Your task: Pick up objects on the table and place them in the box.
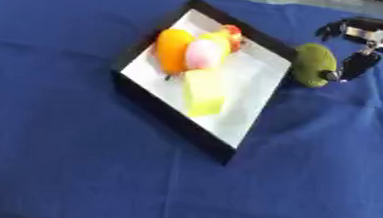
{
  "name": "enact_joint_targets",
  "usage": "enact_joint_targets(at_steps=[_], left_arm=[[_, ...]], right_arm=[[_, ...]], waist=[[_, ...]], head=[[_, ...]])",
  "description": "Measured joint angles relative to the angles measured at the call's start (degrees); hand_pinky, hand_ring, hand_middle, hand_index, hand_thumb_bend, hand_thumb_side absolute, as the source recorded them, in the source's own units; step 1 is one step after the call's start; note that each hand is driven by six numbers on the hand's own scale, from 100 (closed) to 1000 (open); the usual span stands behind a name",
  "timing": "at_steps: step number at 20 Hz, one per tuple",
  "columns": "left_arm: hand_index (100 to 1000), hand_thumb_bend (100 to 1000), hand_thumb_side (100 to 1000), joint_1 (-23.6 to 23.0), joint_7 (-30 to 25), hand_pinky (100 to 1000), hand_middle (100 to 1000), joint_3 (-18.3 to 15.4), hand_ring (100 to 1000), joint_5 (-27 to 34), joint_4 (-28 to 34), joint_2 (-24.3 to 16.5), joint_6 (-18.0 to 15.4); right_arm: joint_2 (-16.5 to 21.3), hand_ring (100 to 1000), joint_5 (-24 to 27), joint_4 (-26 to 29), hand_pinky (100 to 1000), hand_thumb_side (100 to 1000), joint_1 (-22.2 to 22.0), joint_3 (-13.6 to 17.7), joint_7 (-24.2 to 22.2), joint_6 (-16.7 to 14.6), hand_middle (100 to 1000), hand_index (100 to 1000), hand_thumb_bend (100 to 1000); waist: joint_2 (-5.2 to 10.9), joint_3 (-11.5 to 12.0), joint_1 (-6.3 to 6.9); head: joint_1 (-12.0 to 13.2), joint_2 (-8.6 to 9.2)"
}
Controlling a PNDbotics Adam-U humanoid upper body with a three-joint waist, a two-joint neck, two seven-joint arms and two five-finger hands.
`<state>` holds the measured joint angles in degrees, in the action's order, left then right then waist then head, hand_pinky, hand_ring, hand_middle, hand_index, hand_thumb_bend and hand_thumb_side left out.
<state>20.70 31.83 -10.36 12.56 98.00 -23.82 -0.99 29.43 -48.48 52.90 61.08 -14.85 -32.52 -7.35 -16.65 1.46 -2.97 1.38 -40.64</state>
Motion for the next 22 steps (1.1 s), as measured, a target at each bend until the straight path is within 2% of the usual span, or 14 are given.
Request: enact_joint_targets(at_steps=[6, 7, 8, 11, 15, 22], left_arm=[[862, 180, 715, 0.11, -0.11, 735, 871, 0.01, 781, 0.02, 0.0, 0.0, -0.1], [862, 180, 715, 0.11, -0.12, 735, 870, 0.01, 781, 0.02, 0.0, 0.0, -0.11], [862, 180, 715, 0.11, -0.13, 735, 870, 0.01, 781, 0.03, 0.0, 0.0, -0.11], [861, 180, 714, 0.11, -0.14, 734, 870, 0.01, 781, 0.03, 0.0, 0.0, -0.13], [861, 179, 715, 0.11, -0.15, 734, 870, 0.01, 781, 0.04, 0.0, 0.0, -0.14], [861, 179, 717, 0.1, -0.17, 733, 871, 0.01, 781, 0.04, 0.0, 0.0, -0.14]], right_arm=[[-0.48, 758, -0.65, -0.31, 892, 215, 0.12, -0.37, 0.44, -0.19, 619, 788, 418], [-0.49, 707, -0.64, -0.31, 871, 221, 0.13, -0.37, 0.93, -0.08, 561, 729, 419], [-0.49, 707, -0.59, -0.3, 871, 221, 0.13, -0.37, 1.64, 0.12, 561, 729, 419], [-0.57, 634, 0.36, -0.24, 835, 184, 0.13, -0.36, 4.65, 1.08, 478, 642, 415], [-0.64, 584, 2.35, 0.11, 813, 136, 0.11, -0.41, 8.36, 2.32, 421, 572, 412], [-0.62, 536, 5.86, 1.37, 782, 171, 0.08, -0.41, 12.19, 4.66, 372, 518, 425]], waist=[[0.0, 0.06, 0.0], [0.0, 0.06, 0.0], [0.0, 0.06, 0.0], [0.0, 0.04, 0.0], [0.0, 0.04, 0.0], [0.01, 0.04, 0.0]], head=[[-0.01, 0.01], [-0.01, 0.01], [-0.01, 0.01], [-0.01, 0.01], [-0.01, 0.01], [0.0, 0.0]])
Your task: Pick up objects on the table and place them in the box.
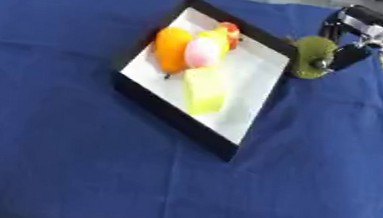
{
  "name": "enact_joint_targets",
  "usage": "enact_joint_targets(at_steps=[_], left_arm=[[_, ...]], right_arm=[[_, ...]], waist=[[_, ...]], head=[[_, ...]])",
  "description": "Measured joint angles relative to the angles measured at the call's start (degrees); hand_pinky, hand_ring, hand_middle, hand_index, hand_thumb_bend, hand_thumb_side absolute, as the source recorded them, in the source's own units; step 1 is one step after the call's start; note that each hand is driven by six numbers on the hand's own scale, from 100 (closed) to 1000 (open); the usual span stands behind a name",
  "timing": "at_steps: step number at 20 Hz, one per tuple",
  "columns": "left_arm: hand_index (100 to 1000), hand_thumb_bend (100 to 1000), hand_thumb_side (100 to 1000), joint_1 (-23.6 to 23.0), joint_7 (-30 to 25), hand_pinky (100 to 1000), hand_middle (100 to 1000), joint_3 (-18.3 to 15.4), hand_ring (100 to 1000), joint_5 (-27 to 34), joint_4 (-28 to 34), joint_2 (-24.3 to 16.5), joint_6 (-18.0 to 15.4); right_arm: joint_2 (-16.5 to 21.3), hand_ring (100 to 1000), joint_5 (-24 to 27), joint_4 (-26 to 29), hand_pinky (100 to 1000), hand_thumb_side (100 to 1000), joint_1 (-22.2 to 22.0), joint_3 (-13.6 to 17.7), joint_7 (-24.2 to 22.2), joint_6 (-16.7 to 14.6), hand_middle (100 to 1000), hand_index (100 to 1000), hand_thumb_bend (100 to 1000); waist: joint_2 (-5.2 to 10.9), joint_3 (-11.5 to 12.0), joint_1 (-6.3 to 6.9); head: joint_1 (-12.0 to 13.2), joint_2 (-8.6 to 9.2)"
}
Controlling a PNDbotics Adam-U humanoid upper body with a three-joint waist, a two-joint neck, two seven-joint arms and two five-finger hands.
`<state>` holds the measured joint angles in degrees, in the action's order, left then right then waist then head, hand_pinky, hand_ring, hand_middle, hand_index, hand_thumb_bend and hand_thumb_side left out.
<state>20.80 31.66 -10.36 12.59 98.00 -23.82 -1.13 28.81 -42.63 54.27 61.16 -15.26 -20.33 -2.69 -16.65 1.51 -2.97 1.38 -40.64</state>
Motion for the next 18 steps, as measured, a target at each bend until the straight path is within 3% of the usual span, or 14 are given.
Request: enact_joint_targets(at_steps=[11, 15, 18], left_arm=[[861, 180, 720, -0.1, -0.11, 733, 872, 0.0, 781, 0.0, 0.0, 0.0, -0.02], [860, 179, 719, -0.18, -0.13, 732, 872, 0.0, 781, 0.0, 0.0, 0.0, 0.0], [860, 180, 718, -0.29, -0.13, 732, 872, 0.0, 781, 0.0, 0.0, 0.0, 0.0]], right_arm=[[2.08, 517, 3.53, 4.25, 770, 151, 1.07, 0.71, 2.09, 3.67, 352, 499, 422], [3.59, 514, 5.7, 9.18, 769, 134, 1.54, 0.91, 2.55, 4.96, 350, 497, 418], [4.45, 517, 7.21, 14.93, 761, 181, 1.73, 0.33, 2.34, 6.49, 352, 497, 423]], waist=[[0.05, -0.06, -0.01], [0.06, -0.31, -0.01], [0.06, -0.38, -0.02]], head=[[0.04, -0.01], [0.07, -0.03], [0.08, -0.04]])
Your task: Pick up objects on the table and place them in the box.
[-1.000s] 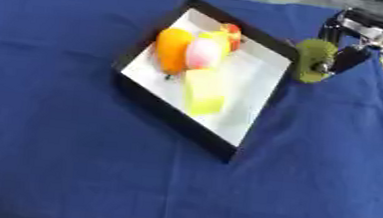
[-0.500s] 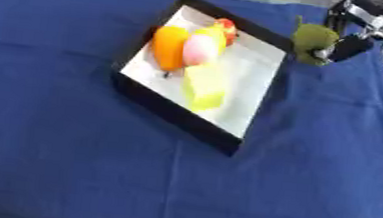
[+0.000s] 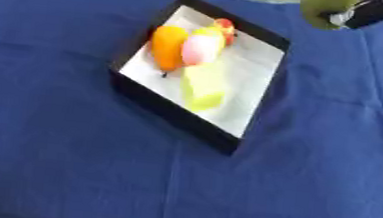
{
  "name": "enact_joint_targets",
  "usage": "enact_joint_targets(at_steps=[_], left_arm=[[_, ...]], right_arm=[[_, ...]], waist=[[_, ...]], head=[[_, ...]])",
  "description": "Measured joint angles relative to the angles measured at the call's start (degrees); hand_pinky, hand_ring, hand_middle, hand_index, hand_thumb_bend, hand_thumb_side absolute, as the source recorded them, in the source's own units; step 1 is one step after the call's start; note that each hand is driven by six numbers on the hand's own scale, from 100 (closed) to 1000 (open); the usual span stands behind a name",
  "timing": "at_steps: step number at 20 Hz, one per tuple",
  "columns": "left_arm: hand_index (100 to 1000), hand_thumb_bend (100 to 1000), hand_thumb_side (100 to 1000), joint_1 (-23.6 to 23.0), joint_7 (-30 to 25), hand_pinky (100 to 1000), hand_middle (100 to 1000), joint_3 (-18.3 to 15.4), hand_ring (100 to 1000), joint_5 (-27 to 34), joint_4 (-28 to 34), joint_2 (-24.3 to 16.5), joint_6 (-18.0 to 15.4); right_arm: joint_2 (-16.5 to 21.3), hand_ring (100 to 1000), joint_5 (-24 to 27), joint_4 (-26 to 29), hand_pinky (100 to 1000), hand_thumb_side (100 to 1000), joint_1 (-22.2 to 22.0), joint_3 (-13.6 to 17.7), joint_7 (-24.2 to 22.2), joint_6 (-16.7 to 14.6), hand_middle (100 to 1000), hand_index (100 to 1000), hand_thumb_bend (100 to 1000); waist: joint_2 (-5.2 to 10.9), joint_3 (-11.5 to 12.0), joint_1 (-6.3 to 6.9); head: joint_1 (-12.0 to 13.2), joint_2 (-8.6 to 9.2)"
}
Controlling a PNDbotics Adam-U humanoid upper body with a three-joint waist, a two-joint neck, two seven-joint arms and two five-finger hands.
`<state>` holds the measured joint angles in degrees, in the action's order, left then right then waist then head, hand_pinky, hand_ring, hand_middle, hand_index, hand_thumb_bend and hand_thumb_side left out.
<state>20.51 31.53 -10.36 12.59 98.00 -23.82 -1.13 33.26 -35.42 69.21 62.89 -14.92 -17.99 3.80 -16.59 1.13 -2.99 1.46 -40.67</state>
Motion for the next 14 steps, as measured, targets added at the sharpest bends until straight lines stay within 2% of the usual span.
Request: enact_joint_targets(at_steps=[2, 6, 10, 11, 12, 14], left_arm=[[861, 180, 718, -0.16, 0.0, 733, 873, 0.0, 781, 0.0, 0.0, 0.0, 0.0], [860, 182, 716, -0.24, 0.0, 733, 873, 0.0, 781, 0.0, 0.01, 0.0, 0.0], [860, 183, 715, -0.23, 0.0, 733, 873, 0.0, 781, 0.0, 0.02, 0.0, 0.0], [860, 183, 716, -0.22, 0.0, 732, 873, 0.0, 781, 0.0, 0.03, 0.0, 0.0], [860, 183, 716, -0.22, 0.0, 732, 873, 0.0, 781, 0.0, 0.03, 0.0, 0.0], [860, 183, 715, -0.21, -0.01, 732, 873, 0.0, 781, 0.0, 0.03, 0.0, 0.0]], right_arm=[[0.28, 522, 0.07, 4.09, 755, 230, 0.09, -1.09, -0.86, 1.1, 358, 500, 429], [-0.23, 530, -1.51, 10.52, 753, 262, -0.22, -4.33, -4.0, 2.53, 366, 508, 434], [-3.24, 532, -3.86, 11.8, 755, 264, -1.6, -7.05, -6.47, 2.84, 369, 511, 436], [-4.12, 540, -4.44, 11.63, 754, 231, -1.87, -7.51, -6.73, 2.81, 371, 516, 602], [-4.9, 546, -5.01, 11.25, 754, 285, -1.98, -7.93, -6.88, 2.75, 383, 525, 439], [-6.22, 581, -6.2, 10.21, 764, 310, -2.05, -8.73, -7.1, 2.56, 438, 582, 443]], waist=[[0.0, -0.06, 0.0], [0.0, -0.1, 0.0], [0.0, 0.04, 0.0], [0.0, 0.05, 0.0], [0.0, 0.07, 0.0], [0.0, 0.13, 0.0]], head=[[0.0, 0.0], [-0.01, 0.0], [-0.11, 0.01], [-0.15, 0.02], [-0.21, 0.02], [-0.34, 0.02]])
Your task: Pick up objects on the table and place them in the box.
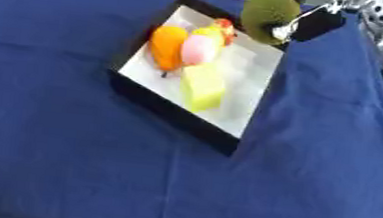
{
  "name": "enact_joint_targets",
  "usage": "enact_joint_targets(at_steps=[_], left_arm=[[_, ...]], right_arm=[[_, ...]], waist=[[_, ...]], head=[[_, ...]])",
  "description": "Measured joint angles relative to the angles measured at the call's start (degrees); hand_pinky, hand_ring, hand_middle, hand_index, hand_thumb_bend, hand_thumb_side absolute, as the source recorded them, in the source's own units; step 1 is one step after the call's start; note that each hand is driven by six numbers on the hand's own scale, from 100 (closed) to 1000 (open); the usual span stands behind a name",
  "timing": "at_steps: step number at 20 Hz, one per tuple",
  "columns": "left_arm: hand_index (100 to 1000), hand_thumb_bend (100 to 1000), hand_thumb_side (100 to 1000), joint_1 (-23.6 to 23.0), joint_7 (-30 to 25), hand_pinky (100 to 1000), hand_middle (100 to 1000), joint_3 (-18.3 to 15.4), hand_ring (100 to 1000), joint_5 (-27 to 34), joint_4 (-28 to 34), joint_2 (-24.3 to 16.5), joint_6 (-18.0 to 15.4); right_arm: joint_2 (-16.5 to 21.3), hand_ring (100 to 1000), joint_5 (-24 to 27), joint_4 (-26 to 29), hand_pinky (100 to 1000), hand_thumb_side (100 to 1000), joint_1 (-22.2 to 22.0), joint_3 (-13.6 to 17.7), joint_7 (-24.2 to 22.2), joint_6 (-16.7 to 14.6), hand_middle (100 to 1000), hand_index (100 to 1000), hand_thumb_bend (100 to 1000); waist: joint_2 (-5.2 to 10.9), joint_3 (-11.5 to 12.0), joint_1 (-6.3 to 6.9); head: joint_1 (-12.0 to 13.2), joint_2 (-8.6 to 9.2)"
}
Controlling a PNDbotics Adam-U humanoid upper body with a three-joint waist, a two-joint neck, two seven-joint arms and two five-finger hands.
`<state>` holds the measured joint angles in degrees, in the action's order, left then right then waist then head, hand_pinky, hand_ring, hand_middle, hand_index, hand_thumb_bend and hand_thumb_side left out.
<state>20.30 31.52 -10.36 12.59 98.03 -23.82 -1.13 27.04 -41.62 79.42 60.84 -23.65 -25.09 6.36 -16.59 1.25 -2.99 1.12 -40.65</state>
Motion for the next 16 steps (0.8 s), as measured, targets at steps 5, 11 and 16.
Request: enact_joint_targets(at_steps=[5, 11, 16], left_arm=[[860, 184, 715, 0.03, -0.01, 732, 873, 0.0, 781, 0.0, 0.01, 0.0, 0.01], [860, 184, 715, 0.04, -0.02, 732, 874, 0.0, 782, 0.0, 0.01, 0.0, 0.02], [860, 184, 715, 0.01, 0.0, 731, 874, -0.01, 782, 0.0, 0.01, 0.0, 0.0]], right_arm=[[-1.48, 773, -2.1, -2.48, 838, 363, -0.92, -0.97, -0.56, -0.14, 658, 822, 443], [-1.39, 812, -1.68, -1.86, 873, 221, -1.76, 0.45, -1.04, -0.23, 753, 871, 431], [1.05, 791, 4.86, 6.83, 898, 100, -4.45, 5.19, 5.21, 5.23, 732, 877, 101]], waist=[[0.0, 0.04, 0.0], [0.0, -0.09, 0.0], [0.0, -0.58, 0.0]], head=[[-0.01, 0.0], [0.03, 0.0], [0.33, -0.03]])
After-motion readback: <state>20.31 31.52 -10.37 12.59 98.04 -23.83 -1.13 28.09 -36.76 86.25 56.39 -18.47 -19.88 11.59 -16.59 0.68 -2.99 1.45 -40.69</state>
